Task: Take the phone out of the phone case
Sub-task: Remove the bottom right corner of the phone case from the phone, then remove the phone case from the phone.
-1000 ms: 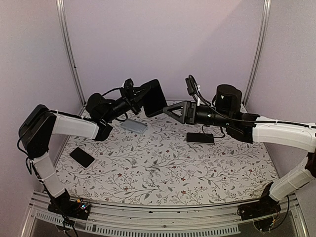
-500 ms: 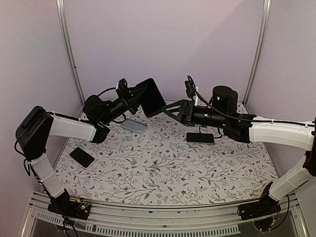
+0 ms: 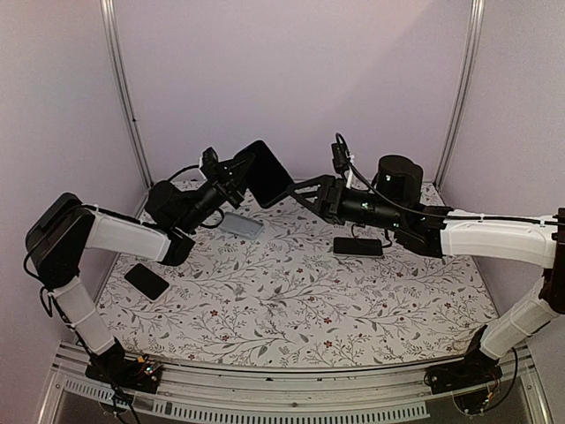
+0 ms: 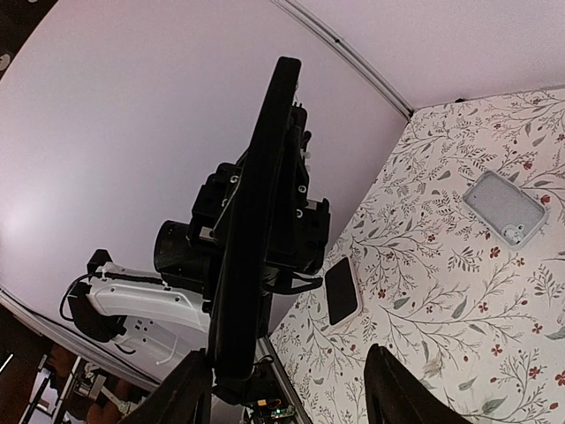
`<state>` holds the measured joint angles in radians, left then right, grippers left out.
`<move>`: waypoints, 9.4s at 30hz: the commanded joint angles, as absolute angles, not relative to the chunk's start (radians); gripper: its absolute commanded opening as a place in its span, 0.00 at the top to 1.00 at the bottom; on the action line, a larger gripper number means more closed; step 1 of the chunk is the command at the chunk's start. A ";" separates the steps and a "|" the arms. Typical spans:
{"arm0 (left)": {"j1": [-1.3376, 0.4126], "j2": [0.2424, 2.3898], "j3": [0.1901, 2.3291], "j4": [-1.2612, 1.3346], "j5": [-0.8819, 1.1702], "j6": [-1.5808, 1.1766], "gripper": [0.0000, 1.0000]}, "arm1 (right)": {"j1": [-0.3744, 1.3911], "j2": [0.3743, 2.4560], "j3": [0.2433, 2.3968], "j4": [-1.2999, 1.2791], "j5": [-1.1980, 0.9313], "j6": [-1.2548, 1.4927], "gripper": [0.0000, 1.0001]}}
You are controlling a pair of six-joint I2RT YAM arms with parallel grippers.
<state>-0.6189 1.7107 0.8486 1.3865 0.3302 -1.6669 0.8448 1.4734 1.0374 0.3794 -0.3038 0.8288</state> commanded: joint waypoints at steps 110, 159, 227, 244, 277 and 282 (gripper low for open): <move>-0.659 1.645 0.903 1.687 0.330 -1.754 1.00 | 0.825 1.586 1.009 0.727 -0.557 0.923 0.94; -0.638 1.614 0.943 1.617 0.518 -1.557 1.00 | 0.798 1.681 1.098 0.195 -0.384 0.981 0.77; -0.575 1.625 0.861 0.988 0.592 -1.326 0.46 | 0.763 1.707 0.956 0.815 -0.546 1.099 1.00; -0.561 1.408 0.888 0.305 0.362 -0.805 0.18 | 0.747 1.688 0.930 0.643 -0.484 1.032 1.00; -0.855 1.516 1.097 -0.210 -0.095 -0.301 0.18 | 0.730 1.769 1.084 0.333 -0.451 1.037 1.00; -0.883 1.552 1.132 -0.239 -0.117 -0.266 0.18 | 0.729 1.772 1.104 0.309 -0.445 1.043 1.00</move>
<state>-0.8532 1.5265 1.0863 -0.2081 -0.0822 -0.3122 0.7376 1.7744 1.0481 0.2687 -0.4557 1.0412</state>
